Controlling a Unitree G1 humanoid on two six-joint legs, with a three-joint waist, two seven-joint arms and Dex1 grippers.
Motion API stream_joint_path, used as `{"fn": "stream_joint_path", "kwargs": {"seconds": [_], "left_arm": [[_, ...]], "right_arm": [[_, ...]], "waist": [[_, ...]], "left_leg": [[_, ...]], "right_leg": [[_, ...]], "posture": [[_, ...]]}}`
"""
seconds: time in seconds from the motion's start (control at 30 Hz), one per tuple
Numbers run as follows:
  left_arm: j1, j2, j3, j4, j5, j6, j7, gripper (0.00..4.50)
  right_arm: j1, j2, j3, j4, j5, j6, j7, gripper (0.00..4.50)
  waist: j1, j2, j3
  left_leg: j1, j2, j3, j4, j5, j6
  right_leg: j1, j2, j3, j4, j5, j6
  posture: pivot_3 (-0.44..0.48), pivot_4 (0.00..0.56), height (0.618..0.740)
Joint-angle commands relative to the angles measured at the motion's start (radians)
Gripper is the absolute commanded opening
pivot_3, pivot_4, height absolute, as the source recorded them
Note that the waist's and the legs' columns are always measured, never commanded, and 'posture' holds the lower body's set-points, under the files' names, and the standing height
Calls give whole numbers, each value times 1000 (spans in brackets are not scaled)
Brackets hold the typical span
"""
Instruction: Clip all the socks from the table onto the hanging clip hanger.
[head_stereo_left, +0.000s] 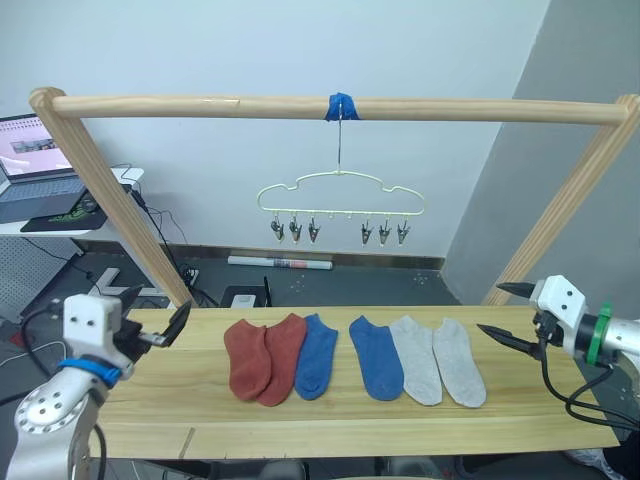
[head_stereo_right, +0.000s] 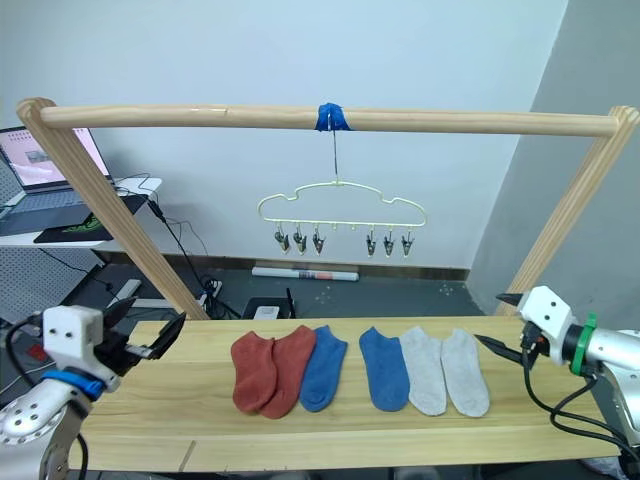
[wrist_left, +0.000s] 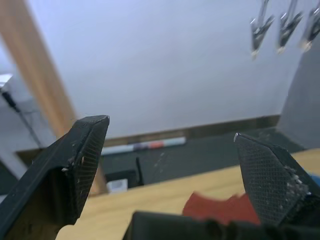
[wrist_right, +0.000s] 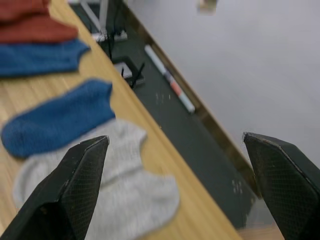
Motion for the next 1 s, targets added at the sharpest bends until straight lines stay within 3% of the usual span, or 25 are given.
{"fn": "stream_joint_path", "kwargs": {"seconds": [0.03,0.2,0.3,0.4,0.57,1.0], "left_arm": [[-26,-19,-5,-96,-39,68,42,4468],[-91,-75,-59,-150,-7,67,102,4468],[-125,-95,-71,-120,12,25,113,4468],[-160,-126,-88,-102,-11,14,107,3933],[-207,-150,-118,-61,-36,20,75,2401],[-414,-213,-194,128,42,-118,114,2401]], "right_arm": [[-13,10,-12,-119,46,58,-26,4500],[-46,20,-2,-361,186,198,-35,4500],[-93,22,9,-451,250,285,-65,4500],[-135,16,17,-504,295,356,-85,4500],[-151,9,3,-540,327,414,-110,4500],[-271,0,18,-619,467,562,-178,4500]], "waist": [[-1,-1,9],[-13,0,54],[-23,-3,76],[-27,-4,92],[-27,-6,117],[-52,-11,177]], "left_leg": [[0,0,0,0,0,0],[-1,0,0,0,0,0],[-2,1,-1,0,0,-1],[-11,0,-1,1,0,0],[-19,0,-2,1,-1,0],[-21,0,-2,1,-1,1]], "right_leg": [[0,0,0,0,0,0],[-1,0,1,0,0,0],[-1,1,0,0,2,5],[-10,1,0,0,4,6],[-16,0,-1,-2,7,1],[-18,0,-1,-1,7,2]], "posture": [[-158,103,733],[-179,137,733],[-204,185,733],[-217,201,733],[-242,229,733],[-286,277,733]]}}
